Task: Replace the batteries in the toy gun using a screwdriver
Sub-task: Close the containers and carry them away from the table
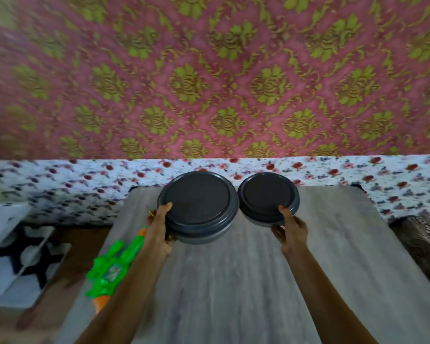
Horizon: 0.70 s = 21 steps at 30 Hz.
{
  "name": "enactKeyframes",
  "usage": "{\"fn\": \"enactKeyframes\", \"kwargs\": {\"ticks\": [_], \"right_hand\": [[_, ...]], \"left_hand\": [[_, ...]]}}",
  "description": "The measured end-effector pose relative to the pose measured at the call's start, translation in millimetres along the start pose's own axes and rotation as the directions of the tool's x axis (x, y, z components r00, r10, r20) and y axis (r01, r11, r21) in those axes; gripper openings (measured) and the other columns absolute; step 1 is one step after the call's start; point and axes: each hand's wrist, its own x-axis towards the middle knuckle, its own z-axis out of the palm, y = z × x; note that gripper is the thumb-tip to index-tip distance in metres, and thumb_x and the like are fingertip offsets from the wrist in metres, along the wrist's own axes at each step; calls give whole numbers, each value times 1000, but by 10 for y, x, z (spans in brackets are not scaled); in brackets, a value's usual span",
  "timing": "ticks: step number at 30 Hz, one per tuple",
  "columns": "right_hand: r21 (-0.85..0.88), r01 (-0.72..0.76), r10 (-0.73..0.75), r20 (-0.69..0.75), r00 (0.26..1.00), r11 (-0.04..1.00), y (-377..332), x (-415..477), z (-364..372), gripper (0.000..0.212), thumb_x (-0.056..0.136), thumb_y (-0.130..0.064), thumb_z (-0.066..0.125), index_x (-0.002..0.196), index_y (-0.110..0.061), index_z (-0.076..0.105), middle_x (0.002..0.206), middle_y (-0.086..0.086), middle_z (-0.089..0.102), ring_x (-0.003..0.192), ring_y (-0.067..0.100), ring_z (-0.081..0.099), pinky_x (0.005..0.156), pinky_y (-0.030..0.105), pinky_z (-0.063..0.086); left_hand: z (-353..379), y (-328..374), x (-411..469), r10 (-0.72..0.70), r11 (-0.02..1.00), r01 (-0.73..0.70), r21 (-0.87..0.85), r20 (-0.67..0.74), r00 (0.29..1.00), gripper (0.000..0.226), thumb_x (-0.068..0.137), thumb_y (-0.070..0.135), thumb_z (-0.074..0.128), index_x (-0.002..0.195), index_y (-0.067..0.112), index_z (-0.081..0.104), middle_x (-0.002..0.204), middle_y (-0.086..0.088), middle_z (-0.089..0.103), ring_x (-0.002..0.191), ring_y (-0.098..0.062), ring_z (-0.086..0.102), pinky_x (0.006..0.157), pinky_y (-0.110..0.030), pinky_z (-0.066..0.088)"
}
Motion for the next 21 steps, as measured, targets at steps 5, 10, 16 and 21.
{"fn": "enactKeyframes", "kwargs": {"ticks": [5,10,16,21], "right_hand": [[6,-20,20,40,999,1000,498,-639,518,33,78,-20,74,100,-2,58,99,12,60,74,21,61,65,34,53],[-54,-71,76,108,991,996,871,-1080,962,44,78,-22,74,113,-1,58,103,13,60,78,26,61,76,39,54],[-122,-85,110,220,969,989,1175,-1387,1450,41,79,-19,73,111,2,58,90,10,61,73,23,60,73,39,55],[-180,-130,176,273,946,975,1440,-1582,1827,55,77,-17,75,124,1,51,102,14,58,73,21,60,67,38,54]], "left_hand": [[-792,481,98,27,999,-28,-20,-42,999,52,79,32,70,126,15,55,118,-9,65,105,-31,62,67,-39,56],[-1530,851,98,55,996,-63,-62,-130,990,60,76,31,72,129,11,51,122,-14,62,105,-34,62,57,-34,53],[-2168,1097,26,101,990,-124,-71,-263,959,54,81,30,68,126,10,50,117,-13,61,95,-30,61,65,-36,52],[-2653,1218,-140,159,975,-200,-94,-333,929,52,80,31,68,123,7,52,109,-14,64,77,-25,62,52,-30,49]]}}
